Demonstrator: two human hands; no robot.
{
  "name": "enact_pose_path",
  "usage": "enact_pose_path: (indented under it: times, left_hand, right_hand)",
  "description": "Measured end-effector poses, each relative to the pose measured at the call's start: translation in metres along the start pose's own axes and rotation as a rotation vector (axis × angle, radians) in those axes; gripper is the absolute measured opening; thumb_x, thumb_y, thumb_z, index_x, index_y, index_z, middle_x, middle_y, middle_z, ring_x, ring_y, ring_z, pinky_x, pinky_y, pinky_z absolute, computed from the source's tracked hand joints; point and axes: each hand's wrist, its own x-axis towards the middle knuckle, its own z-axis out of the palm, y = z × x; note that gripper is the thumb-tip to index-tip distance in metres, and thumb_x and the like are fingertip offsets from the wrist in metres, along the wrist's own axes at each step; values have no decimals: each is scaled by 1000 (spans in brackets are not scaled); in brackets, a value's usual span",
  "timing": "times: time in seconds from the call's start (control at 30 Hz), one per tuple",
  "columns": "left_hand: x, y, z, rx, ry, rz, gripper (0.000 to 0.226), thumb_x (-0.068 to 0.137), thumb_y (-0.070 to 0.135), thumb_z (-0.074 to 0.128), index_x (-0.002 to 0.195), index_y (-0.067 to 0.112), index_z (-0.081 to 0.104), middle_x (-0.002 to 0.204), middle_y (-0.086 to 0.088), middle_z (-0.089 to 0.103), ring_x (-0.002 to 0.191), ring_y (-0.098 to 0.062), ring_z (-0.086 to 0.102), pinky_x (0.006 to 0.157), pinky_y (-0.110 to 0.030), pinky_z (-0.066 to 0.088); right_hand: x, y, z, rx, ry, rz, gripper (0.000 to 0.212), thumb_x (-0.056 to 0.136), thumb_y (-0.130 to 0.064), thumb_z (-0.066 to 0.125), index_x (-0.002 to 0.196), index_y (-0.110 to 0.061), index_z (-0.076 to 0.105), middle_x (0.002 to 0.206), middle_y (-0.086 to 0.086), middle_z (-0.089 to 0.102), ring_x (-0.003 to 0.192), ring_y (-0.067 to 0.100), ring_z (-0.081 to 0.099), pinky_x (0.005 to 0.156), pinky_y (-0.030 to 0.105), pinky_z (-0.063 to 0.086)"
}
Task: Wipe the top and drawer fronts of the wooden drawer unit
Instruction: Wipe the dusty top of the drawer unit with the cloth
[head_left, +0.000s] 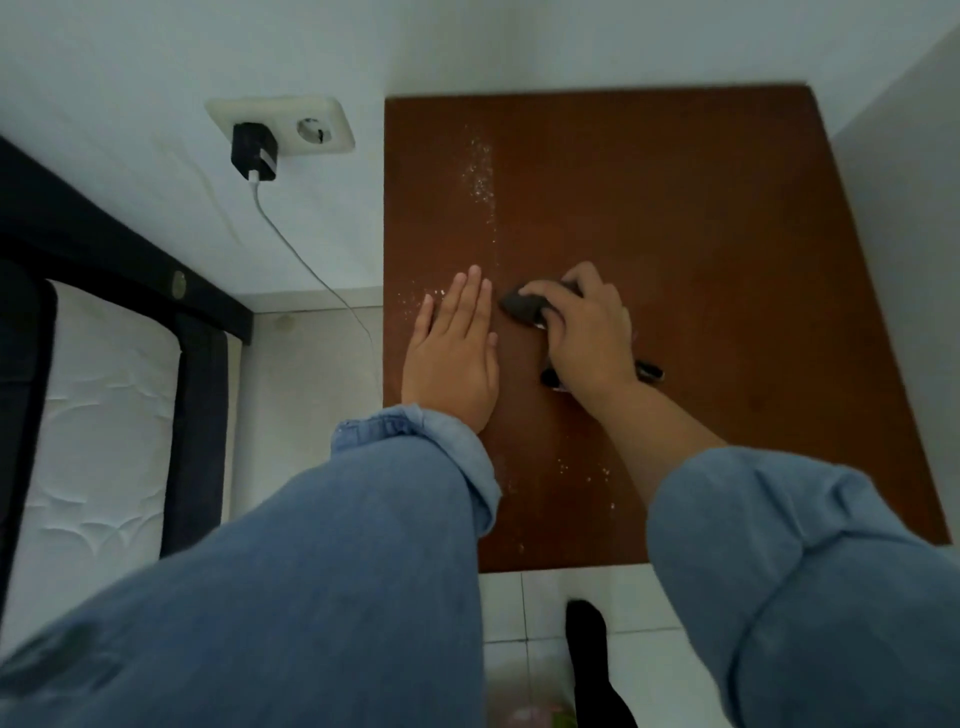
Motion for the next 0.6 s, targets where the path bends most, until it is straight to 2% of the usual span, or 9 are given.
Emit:
enact_pose_path:
  times: [0.1,0.2,0.3,0.33,0.4,0.43,0.5,0.53,0.6]
  left_hand:
    - [0,-1,-1,-3,6,10,54,101,27,22,153,12,13,161,-3,7,148,-15,3,120,-36,1]
    - [-1,-2,-1,4,5,18,55,101,27,22,153,11,12,161,-3,6,148,-15,2,120,-36,1]
    - [-1,-2,0,4,14,18,55,101,27,22,152,11,12,161,-3,7,148,-15,3,120,-37,1]
    - [-1,-3,0,6,19,15,55,101,27,22,152,11,13,161,-3,7,148,-15,3,120,-37,2]
    - [-1,-2,1,17,23,9,55,101,27,22,153,11,12,161,-2,8,148,-15,3,120,-37,2]
    - [0,-2,2,23,27,10,55,101,27,22,153,11,13,161,-2,8,148,-15,3,120,-37,2]
    - [1,-1,3,26,31,11,55,101,27,22,153,11,13,161,-2,9,148,-15,4,120,-37,3]
    - [0,-1,3,26,30,11,55,101,27,22,153,11,14,161,-3,9,148,-15,5,120,-37,3]
    - [0,-2,4,28,30,12,55,101,26,23,152,11,14,161,-3,9,148,-15,5,120,-37,3]
  right_hand:
    - [-18,-2,-5,11,-56,19,28,93,-14,48,110,-28,64,110,5,48,90,29,47,76,37,37]
    - [0,0,-21,86,-204,35,28,97,-16,41,107,-31,63,104,-2,43,91,25,49,72,35,46]
    - [44,8,-38,148,-200,124,30,99,-19,37,107,-35,61,104,-5,40,91,20,48,67,34,52]
    - [57,9,-40,138,-200,128,30,99,-20,36,107,-36,60,106,-4,40,93,22,49,63,31,50]
    - [75,10,-37,71,-244,96,30,100,-22,34,109,-37,58,110,-1,39,100,27,49,52,19,37]
    - [80,10,-33,38,-260,72,30,100,-23,34,110,-38,58,113,1,40,103,29,47,52,17,33]
    - [82,11,-24,5,-244,56,33,101,-23,32,112,-39,58,119,5,41,106,31,44,63,21,38]
    - [79,12,-20,3,-222,53,34,100,-22,32,112,-39,58,120,5,41,106,31,43,73,25,37]
    - [65,13,-14,15,-182,33,35,99,-18,33,110,-38,60,119,6,41,104,31,43,81,32,34]
